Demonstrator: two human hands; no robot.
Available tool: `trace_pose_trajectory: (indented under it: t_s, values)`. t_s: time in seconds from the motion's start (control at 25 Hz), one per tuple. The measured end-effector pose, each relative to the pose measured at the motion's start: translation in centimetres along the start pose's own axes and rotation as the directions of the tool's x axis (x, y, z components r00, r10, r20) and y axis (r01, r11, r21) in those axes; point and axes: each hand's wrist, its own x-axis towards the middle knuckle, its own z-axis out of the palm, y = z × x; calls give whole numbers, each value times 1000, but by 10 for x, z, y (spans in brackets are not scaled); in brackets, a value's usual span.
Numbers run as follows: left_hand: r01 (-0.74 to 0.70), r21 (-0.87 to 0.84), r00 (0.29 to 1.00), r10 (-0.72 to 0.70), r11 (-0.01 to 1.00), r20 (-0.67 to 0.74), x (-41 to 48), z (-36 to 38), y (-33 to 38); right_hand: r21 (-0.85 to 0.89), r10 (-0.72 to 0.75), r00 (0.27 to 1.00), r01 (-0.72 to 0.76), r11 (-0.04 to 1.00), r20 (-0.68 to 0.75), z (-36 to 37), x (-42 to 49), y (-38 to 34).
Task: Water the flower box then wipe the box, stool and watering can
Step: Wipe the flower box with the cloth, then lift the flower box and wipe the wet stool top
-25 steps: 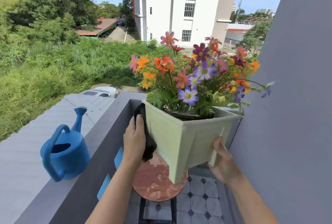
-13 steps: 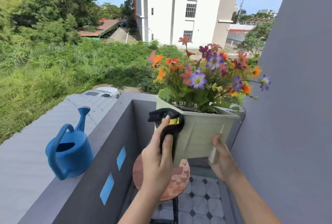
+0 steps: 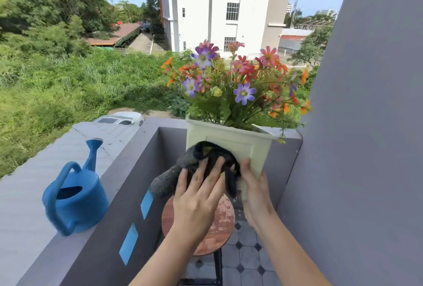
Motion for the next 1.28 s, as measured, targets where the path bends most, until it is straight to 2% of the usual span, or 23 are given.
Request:
trace_pose_trajectory:
  t_s: [0.08, 0.12, 0.24, 0.32, 0.4, 0.44, 0.56, 0.64, 0.76, 0.84, 0.88, 0.96, 1.0, 1.04, 1.08, 1.16, 1.2, 1.24, 1.28]
  values:
    - [-101, -13, 994, 101, 995, 49, -24, 2, -11, -13, -20, 999, 20, 1000, -34, -1, 9, -1]
    - [-99, -21, 994, 100, 995, 50, -25, 1, -17, -39, -41, 999, 40, 998, -25, -2, 12, -2]
    - [97, -165, 995, -94, 981, 28, 3, 0, -20, -87, -36, 998, 33, 996, -41, -1, 14, 6]
    - [292, -364, 955, -289, 885, 64, 26, -7, -17, -53, -6, 998, 3, 999, -57, -2, 16, 12]
    - [563, -555, 814, -525, 612, 248, 47, -16, -19, -47, 1, 998, -4, 999, -61, -7, 19, 15]
    - [667, -587, 724, -586, 459, 364, 51, -17, -19, -61, -9, 998, 5, 998, -67, -10, 20, 17]
    - [856, -516, 409, -654, 33, 636, 35, 7, -25, -115, -30, 993, 18, 993, -110, -19, 27, 26]
    - [903, -378, 185, -608, -204, 772, 10, 35, -24, -149, -51, 990, 31, 988, -131, -26, 32, 36]
    - [876, -160, -80, -465, -454, 882, -32, 72, -23, -128, -5, 978, -22, 992, -207, -40, 41, 63]
    - [776, -39, -195, -297, -630, 935, -56, 85, -24, -67, 70, 956, -92, 993, -285, -47, 47, 82]
    - [734, 7, -212, -219, -679, 953, -66, 87, -25, -40, 89, 944, -106, 994, -317, -52, 51, 91]
    - [771, 53, -210, -175, -634, 962, -88, 97, -30, -4, 105, 919, -115, 993, -380, -64, 64, 110]
    - [827, 64, -213, -204, -559, 956, -98, 105, -34, -5, 100, 915, -111, 994, -391, -73, 71, 119]
    - [896, 70, -199, -256, -438, 946, -111, 114, -41, -26, 92, 914, -111, 993, -396, -81, 77, 127]
    - [964, 80, -162, -320, -255, 933, -120, 123, -47, -55, 85, 911, -117, 992, -404, -88, 84, 132]
    - [975, 99, -6, -424, 198, 906, -138, 136, -54, -117, 67, 907, -127, 985, -415, -102, 95, 146]
    - [909, 109, 91, -446, 403, 891, -147, 141, -54, -139, 52, 911, -119, 983, -410, -108, 101, 151]
    - [822, 137, 148, -439, 553, 886, -158, 145, -50, -159, 40, 915, -112, 981, -402, -114, 107, 156]
    - [727, 171, 157, -403, 665, 902, -173, 150, -42, -171, 32, 916, -109, 979, -400, -119, 113, 162]
